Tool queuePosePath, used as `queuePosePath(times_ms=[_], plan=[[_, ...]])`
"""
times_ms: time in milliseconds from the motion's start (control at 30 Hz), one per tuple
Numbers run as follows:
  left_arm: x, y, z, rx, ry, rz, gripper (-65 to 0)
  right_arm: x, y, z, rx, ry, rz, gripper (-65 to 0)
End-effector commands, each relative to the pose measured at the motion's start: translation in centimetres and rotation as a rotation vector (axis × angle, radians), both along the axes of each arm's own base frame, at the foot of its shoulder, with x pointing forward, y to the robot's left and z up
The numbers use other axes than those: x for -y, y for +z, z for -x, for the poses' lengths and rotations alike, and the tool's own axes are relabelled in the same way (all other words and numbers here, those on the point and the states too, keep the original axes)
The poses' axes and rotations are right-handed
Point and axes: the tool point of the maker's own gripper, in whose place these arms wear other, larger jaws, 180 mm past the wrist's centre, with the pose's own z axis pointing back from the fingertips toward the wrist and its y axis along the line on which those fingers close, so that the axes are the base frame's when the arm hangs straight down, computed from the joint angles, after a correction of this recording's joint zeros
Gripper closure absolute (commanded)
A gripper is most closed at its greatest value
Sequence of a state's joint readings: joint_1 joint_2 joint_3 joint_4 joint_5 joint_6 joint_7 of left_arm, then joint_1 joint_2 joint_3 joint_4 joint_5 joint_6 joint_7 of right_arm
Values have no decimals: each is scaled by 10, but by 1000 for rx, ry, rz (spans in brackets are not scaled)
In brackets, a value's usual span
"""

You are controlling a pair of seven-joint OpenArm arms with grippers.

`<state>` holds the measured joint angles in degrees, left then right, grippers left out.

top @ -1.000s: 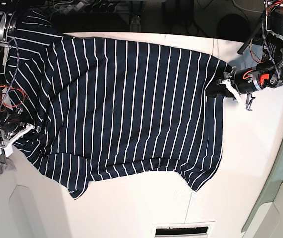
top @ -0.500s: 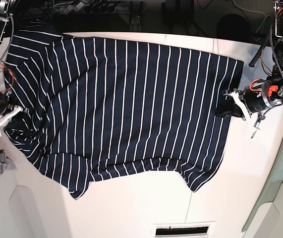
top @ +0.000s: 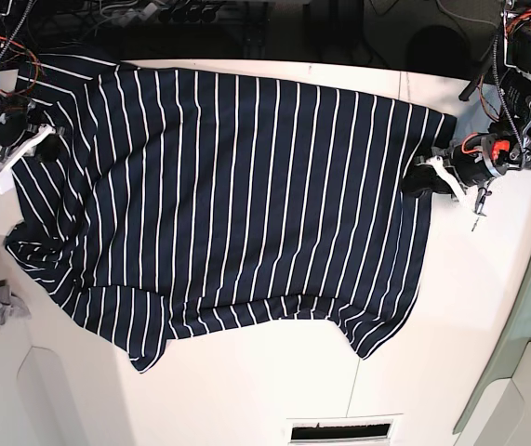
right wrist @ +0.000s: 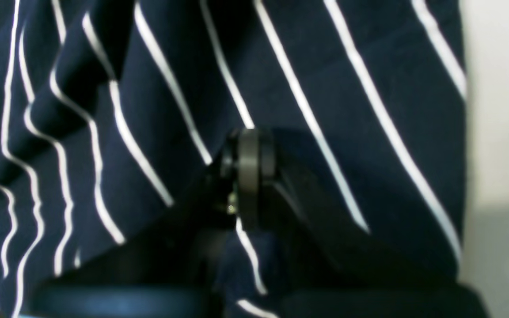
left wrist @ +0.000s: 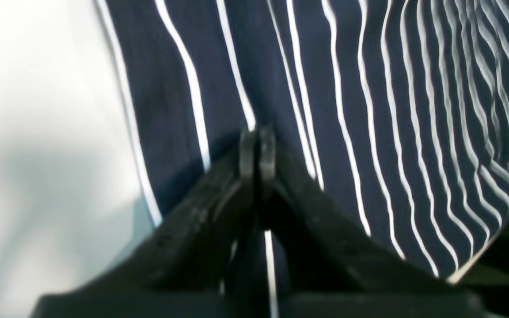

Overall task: Layout the t-shirt on the table in an organized manner, then fold the t-shirt properly
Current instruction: 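Grasp the shirt edge with the left gripper and pull it taut, then drag the held shirt edge with the left gripper along the table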

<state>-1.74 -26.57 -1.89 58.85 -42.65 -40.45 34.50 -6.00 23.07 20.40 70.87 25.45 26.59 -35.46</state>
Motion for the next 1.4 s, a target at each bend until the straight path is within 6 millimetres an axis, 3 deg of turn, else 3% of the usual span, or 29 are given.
queuePosePath(times_ms=[0, 233, 567, 700, 900, 967, 1200, 1367], plan=[[-7, -4, 2, -18, -8, -39, 0, 23, -8, 18, -93, -12, 92, 0], [-17, -15, 7, -54, 2, -113, 0, 48, -11, 46, -151, -34, 139, 0], [-20, -16, 5, -59, 29, -122, 0, 90, 12, 46, -94, -204, 124, 0], [-20, -16, 6, -63, 29, -122, 0, 93, 18, 49, -64, -248, 69, 0], [-21, -15, 6, -65, 29, -119, 0, 84, 36, 32, 51, -256, -49, 0], [-12, -8, 9, -61, -34, -84, 0, 83, 42, 26, 81, -254, -65, 0], [17, 45, -13, 41, -106, 20, 0, 90, 49, 23, 91, -241, -38, 0], [19, 48, -14, 53, -122, 6, 0, 99, 48, 28, 55, -222, 15, 0]])
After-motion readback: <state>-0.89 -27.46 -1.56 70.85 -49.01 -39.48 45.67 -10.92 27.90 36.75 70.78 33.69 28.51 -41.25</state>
